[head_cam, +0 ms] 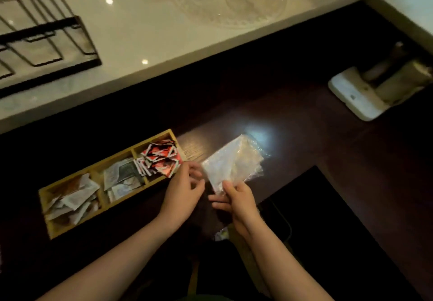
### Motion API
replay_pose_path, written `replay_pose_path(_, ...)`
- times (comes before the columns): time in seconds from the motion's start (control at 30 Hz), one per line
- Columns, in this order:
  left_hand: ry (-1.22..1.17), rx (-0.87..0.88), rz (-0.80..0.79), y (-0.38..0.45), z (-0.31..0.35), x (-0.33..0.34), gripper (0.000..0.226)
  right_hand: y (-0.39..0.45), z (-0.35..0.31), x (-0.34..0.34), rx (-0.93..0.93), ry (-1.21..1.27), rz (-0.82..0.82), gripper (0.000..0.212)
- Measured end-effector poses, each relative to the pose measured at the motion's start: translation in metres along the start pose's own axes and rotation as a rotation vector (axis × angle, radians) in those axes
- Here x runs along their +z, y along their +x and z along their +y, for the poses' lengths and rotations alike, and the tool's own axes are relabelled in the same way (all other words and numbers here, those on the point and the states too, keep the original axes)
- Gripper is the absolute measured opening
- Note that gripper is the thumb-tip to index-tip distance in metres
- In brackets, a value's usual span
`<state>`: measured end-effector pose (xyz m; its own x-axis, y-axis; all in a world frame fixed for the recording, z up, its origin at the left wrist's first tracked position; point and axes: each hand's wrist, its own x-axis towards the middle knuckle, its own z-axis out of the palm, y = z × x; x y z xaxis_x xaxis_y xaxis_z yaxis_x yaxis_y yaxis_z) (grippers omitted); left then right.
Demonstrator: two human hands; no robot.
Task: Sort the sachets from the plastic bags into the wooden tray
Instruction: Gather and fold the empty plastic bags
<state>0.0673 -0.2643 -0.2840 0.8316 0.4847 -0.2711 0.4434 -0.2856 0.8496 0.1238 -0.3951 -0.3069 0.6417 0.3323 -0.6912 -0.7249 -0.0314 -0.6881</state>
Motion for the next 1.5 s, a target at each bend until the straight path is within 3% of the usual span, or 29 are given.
replay_pose_path(0.17,0.431,0.326,-0.133,0.030,0.004,0.041,0.032,0.003,0.018,-0.051,0.007,0.155,0.198,0.018)
replay_pose_path(0.33,0.648,0.539,-0.287,0.060,0.000,0.091,0.040,0.002,0.047,-0.104,0.054,0.341,0.418,0.009)
replay_pose_path(0.6,1.054,0.668,-0.426,0.083,-0.022,0.130,0.053,0.033,0.096,-0.154,0.211,0.515,0.607,0.013)
replay_pose_path(1.0,0.995,0.722,-0.372,0.085,-0.028,0.134,0.051,0.118,0.156,-0.194,0.368,0.686,0.734,0.017)
replay_pose_path(1.37,0.956,0.741,-0.353,0.086,-0.032,0.133,0.050,0.111,0.161,-0.209,0.300,0.725,0.745,0.016)
replay_pose_path(1.5,0.951,0.771,-0.335,0.087,-0.033,0.134,0.050,0.086,0.138,-0.208,0.207,0.593,0.729,0.017)
